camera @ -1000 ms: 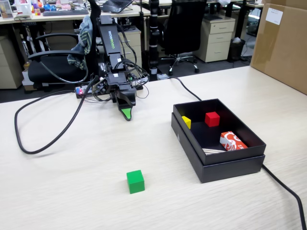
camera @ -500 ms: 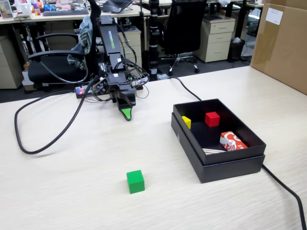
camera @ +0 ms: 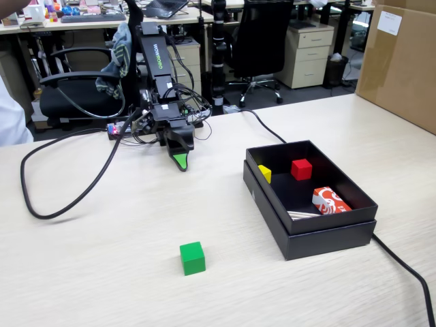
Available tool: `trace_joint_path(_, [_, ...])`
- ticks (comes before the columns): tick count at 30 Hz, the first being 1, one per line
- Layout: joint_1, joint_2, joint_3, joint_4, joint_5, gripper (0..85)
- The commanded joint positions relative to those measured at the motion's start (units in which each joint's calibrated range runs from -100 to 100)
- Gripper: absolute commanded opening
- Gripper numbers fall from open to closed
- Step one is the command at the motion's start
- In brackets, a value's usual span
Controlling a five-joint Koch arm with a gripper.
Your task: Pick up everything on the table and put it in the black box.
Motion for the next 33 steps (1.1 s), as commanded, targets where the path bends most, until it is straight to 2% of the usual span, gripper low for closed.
trace_joint_path(1, [-1.61, 0.7, 8.59, -10.81, 0.2, 48.5])
trace_joint_path(9, [-3.08, 9.19, 29.98, -24.89, 1.12, 47.7])
trace_joint_path(19, [-5.03, 37.3, 69.15, -47.27, 2.44, 47.3])
trace_joint_path(28, [-5.23, 59.68, 97.62, -57.81, 3.27, 47.2])
trace_joint_path(33, [-5.32, 73.67, 110.04, -57.89, 3.27, 44.4])
